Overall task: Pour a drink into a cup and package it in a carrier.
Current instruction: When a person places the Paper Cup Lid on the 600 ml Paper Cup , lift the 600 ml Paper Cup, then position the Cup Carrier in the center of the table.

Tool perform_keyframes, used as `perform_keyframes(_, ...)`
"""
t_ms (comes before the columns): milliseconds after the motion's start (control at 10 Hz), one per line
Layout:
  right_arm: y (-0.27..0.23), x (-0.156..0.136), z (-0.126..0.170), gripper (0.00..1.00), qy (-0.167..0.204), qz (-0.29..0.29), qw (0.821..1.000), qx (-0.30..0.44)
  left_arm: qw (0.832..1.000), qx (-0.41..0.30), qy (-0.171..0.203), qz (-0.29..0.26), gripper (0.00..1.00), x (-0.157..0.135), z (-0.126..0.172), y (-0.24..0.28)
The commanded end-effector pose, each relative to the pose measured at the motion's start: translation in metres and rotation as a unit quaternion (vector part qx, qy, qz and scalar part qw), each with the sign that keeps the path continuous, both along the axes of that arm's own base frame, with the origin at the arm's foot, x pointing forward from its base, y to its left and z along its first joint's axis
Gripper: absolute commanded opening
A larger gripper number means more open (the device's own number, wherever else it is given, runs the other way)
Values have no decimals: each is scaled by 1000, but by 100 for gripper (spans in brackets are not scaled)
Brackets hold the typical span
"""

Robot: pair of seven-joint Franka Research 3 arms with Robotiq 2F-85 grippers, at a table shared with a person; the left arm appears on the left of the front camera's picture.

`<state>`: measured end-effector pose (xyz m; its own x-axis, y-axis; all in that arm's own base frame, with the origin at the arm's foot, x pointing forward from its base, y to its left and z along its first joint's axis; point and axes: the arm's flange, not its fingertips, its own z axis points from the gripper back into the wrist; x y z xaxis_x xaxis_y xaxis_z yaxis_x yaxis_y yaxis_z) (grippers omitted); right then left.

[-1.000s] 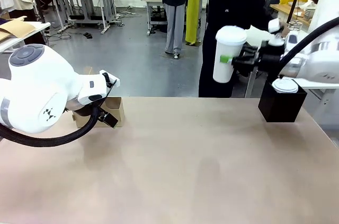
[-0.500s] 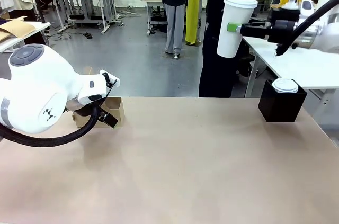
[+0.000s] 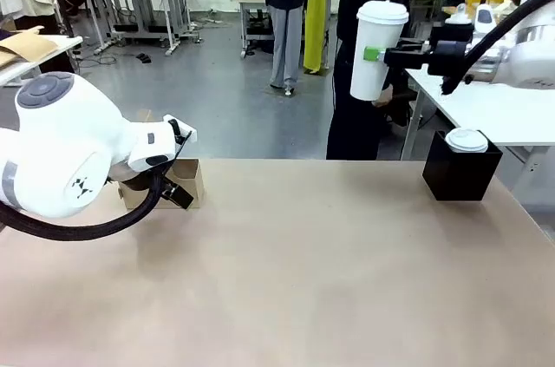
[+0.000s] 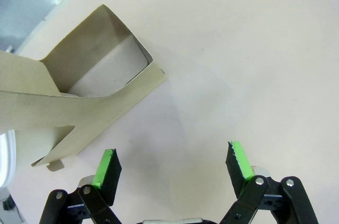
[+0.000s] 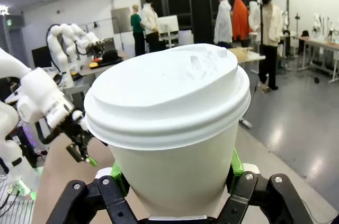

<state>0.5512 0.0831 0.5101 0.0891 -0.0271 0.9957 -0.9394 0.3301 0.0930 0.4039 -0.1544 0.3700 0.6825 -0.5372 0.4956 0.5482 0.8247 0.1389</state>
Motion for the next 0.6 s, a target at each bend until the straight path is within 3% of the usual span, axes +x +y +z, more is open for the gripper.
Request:
perform_keyframes(0, -1, -18, 10, 80, 3, -3, 1000, 7, 1000, -2, 0, 2, 100, 0, 0, 2)
perform_keyframes(500, -1, -18, 10, 80, 3, -3, 1000, 7, 1000, -2, 0, 2, 100, 0, 0, 2)
